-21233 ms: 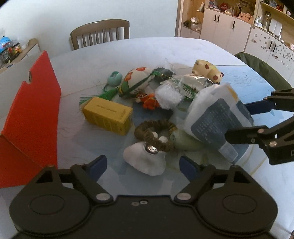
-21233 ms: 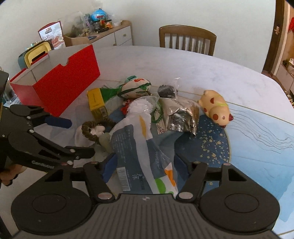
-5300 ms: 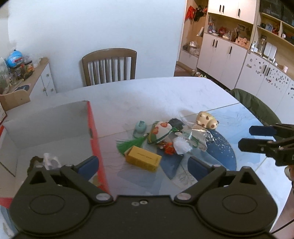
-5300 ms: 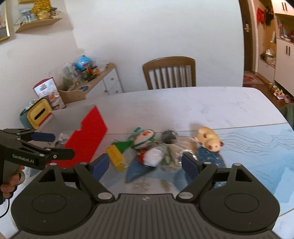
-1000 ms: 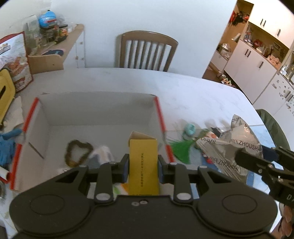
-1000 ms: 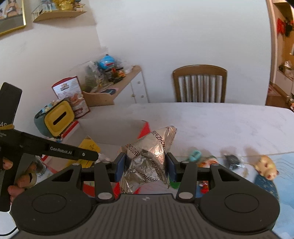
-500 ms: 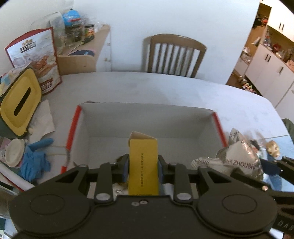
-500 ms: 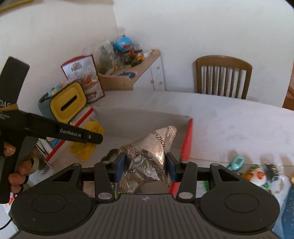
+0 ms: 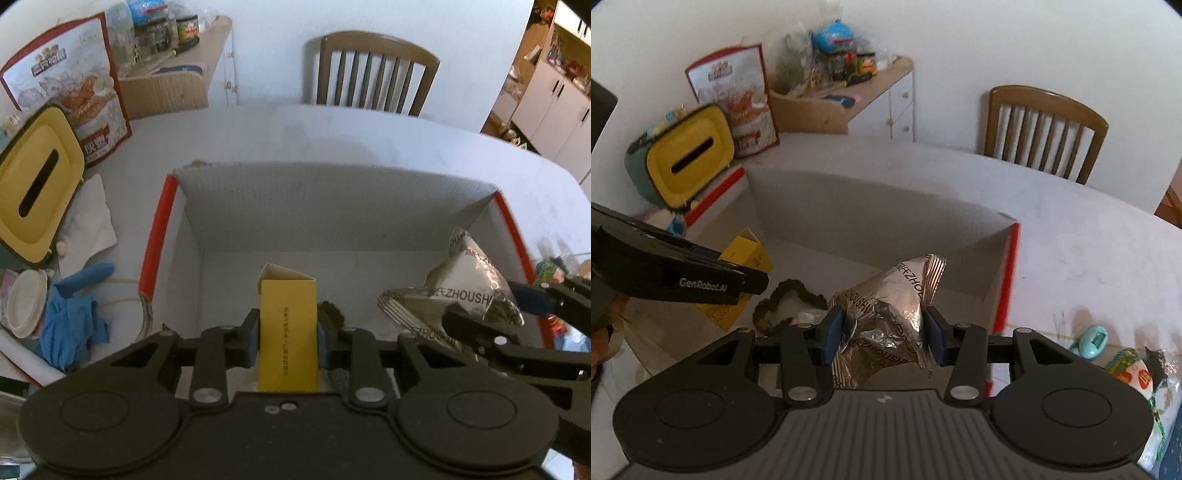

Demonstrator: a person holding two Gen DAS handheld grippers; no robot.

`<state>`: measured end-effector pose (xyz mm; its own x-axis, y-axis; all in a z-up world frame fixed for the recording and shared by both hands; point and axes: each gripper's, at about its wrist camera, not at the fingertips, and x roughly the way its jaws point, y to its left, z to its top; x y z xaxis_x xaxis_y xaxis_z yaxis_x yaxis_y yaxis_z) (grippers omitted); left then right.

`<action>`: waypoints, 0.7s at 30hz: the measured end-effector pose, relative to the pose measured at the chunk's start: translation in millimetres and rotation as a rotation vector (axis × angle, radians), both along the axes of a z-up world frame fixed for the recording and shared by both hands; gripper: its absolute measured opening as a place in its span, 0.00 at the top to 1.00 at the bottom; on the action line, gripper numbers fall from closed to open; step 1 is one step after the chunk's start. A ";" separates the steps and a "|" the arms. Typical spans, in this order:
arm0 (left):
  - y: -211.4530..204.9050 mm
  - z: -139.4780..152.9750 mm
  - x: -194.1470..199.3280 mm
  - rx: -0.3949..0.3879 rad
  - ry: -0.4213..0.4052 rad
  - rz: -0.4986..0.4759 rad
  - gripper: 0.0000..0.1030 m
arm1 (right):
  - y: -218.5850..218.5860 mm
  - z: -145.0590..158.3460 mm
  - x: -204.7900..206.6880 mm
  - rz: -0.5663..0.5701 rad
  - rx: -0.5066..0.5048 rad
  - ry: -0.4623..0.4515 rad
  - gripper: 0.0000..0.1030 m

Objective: Organize objects
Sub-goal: 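Lift the foil bag and yellow box and carry both over the cardboard box, then lower into the box and open right tool while left tool releases the yellow box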

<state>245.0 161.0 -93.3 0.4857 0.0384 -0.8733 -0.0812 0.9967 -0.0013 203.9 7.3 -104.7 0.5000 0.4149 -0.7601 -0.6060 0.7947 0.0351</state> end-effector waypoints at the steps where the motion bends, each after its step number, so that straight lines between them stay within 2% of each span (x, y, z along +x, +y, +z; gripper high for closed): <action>1: 0.2 -2.7 1.5 0.006 0.007 -0.002 0.73 | 3.1 -1.6 0.5 0.009 -0.010 0.002 0.55; 21: -5.5 -31.2 13.1 0.025 0.114 -0.060 0.73 | 22.1 -17.5 -0.3 0.060 -0.084 0.055 0.54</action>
<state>258.1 155.5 -124.6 0.3853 0.0342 -0.9221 -0.0195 0.9994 0.0290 203.7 29.4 -122.2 0.4331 0.3767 -0.8188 -0.6516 0.7585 0.0044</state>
